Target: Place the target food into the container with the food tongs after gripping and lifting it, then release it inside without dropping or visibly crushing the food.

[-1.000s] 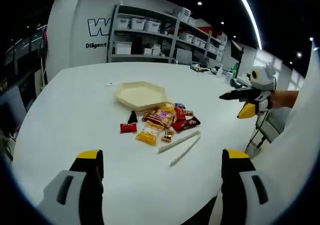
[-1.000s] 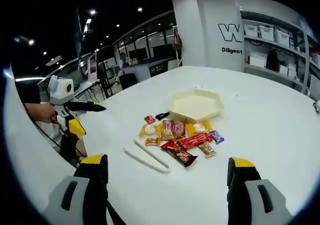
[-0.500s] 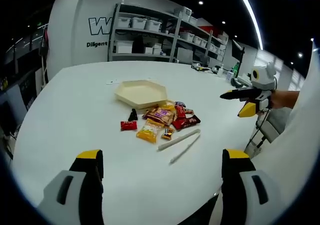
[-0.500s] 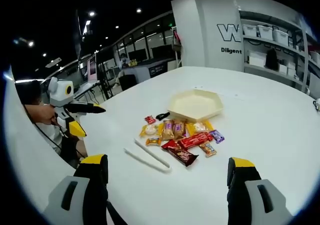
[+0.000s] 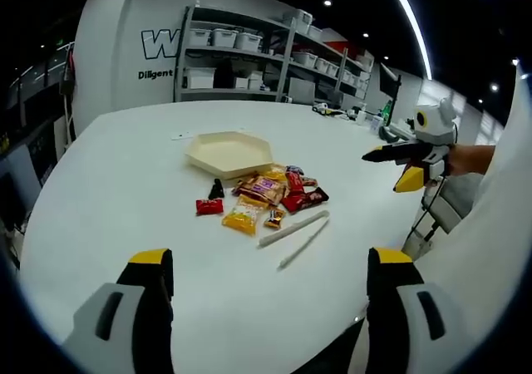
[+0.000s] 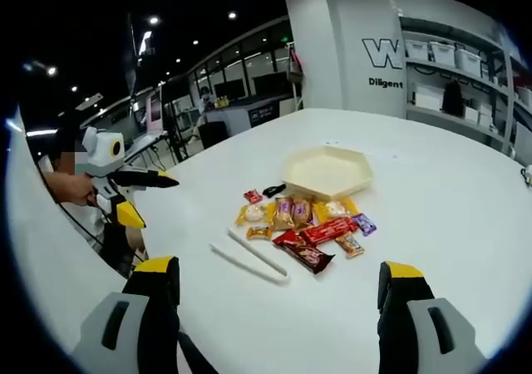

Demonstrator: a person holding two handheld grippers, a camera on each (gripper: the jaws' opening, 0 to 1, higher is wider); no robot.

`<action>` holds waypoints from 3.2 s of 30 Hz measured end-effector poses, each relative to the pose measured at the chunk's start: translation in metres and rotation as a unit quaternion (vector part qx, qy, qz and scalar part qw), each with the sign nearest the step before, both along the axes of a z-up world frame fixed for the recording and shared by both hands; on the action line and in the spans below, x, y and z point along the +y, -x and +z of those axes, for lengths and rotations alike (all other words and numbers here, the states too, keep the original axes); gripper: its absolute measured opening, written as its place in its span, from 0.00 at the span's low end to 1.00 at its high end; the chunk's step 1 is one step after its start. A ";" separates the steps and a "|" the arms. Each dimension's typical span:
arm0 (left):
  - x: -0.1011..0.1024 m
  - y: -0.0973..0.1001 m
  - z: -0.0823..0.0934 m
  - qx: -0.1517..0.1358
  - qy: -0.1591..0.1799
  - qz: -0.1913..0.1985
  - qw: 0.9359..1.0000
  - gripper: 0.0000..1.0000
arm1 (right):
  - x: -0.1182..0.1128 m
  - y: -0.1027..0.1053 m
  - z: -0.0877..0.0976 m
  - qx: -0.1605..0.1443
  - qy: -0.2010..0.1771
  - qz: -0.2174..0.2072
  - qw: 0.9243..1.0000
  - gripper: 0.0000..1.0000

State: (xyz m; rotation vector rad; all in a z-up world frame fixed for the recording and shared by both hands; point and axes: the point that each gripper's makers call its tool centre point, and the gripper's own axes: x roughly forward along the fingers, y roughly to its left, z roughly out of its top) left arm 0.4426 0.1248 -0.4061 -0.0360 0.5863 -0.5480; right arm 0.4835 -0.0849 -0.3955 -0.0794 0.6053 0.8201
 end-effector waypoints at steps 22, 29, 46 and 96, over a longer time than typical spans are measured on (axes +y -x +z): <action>0.002 0.003 0.001 -0.008 0.004 -0.003 1.000 0.94 | 0.008 0.003 0.001 -0.002 0.010 0.009 1.000 0.99; 0.004 0.006 -0.003 -0.007 0.006 0.002 1.000 0.94 | 0.007 0.006 0.000 0.001 0.013 0.010 1.000 0.99; 0.008 0.003 -0.002 -0.010 0.015 0.012 1.000 0.94 | 0.010 0.004 0.003 -0.002 0.004 0.005 1.000 0.99; -0.016 -0.011 -0.012 0.000 0.010 -0.022 1.000 0.85 | 0.006 -0.007 -0.033 0.021 0.013 0.009 1.000 0.95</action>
